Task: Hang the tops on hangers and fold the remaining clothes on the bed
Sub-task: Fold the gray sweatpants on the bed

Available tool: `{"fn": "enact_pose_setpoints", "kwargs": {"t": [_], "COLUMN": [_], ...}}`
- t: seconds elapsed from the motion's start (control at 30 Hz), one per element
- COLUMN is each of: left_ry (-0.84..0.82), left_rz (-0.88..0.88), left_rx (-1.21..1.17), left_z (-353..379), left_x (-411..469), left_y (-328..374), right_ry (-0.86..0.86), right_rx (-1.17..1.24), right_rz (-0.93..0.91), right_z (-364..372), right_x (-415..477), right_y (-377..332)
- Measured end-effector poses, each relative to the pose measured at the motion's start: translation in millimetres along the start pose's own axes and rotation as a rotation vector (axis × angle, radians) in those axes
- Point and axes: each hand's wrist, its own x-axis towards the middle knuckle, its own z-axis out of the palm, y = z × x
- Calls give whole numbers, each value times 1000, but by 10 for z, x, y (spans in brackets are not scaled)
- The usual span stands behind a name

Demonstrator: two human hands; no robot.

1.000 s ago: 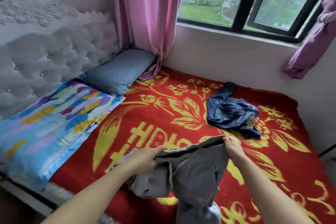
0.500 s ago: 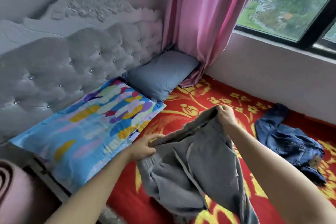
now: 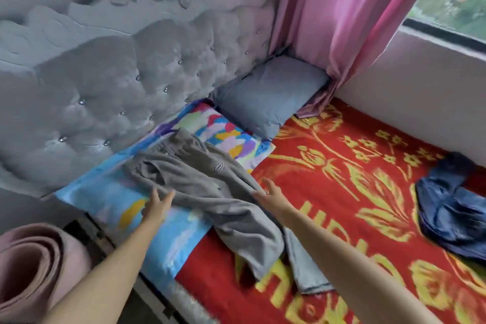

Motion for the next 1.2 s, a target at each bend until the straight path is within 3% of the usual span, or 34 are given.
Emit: {"fn": "enact_pose_setpoints", "kwargs": {"t": [0.2,0.47,0.77,0.93,1.07,1.2], "left_ry": [-185,-414,-606,-540,-412,-534], "left_rz": [-78,19,196,452,747,666], "left_rx": [287,493,735,982,1139,1276], "left_z": [661,1306,2037,2459,2767,3010], "left_x": [-224,-419,-510,-478,-320,-189], "left_y": [-484,-501,-449,-351,-311,-549], "right_ry": [-18,102,131,34,69,117], "right_rx": [-17,22,24,-181,-488,-540], "right_rz": [233,529,667,615,426,366], "right_z": [145,-6,227,420,492,764], "right_x": [-274,-657,-735,-512,-214,46], "right_y": [938,1820,2611,2964,3158,3440]}}
